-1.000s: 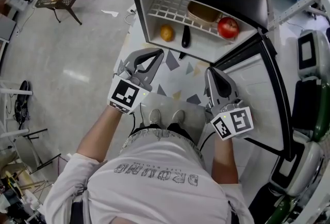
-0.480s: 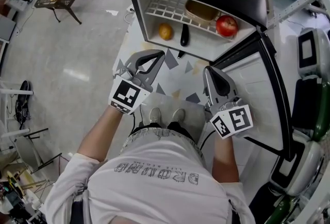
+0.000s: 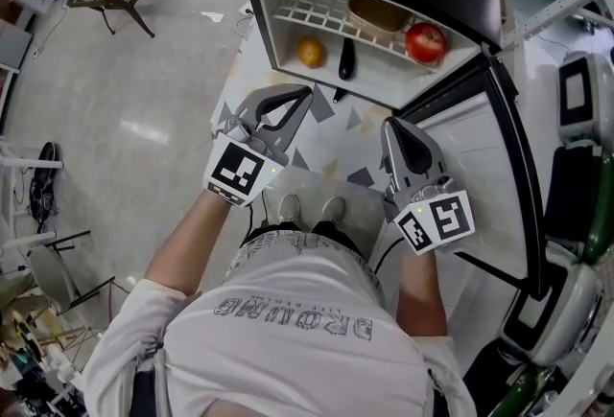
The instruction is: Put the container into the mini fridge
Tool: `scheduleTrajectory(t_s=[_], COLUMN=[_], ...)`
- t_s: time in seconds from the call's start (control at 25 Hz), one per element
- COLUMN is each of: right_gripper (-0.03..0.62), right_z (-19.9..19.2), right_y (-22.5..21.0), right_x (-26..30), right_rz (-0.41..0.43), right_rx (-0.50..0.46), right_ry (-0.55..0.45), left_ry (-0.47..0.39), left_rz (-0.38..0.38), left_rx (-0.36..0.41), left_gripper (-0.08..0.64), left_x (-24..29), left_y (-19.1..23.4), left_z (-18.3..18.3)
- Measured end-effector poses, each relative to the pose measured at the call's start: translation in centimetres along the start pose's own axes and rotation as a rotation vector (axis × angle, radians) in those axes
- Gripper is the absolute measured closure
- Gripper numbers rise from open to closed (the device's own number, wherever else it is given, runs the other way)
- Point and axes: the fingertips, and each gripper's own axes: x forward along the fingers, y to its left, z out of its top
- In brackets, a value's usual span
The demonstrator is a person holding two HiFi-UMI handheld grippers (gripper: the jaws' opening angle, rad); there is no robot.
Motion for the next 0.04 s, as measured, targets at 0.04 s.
scheduleTrajectory(t_s=[0.04], right_gripper=[0.591], right_z=[0.00], right_y=[0.05], right_x=[-0.02], right_rz=[0.001], right_rx=[-0.001], right_ry=[0.001], left_ry=[-0.001], left_rz=[0.001], left_rx=[0.000], left_gripper=[0.552], left_x=[-0.04], left_y=[-0.01], left_z=[0.06])
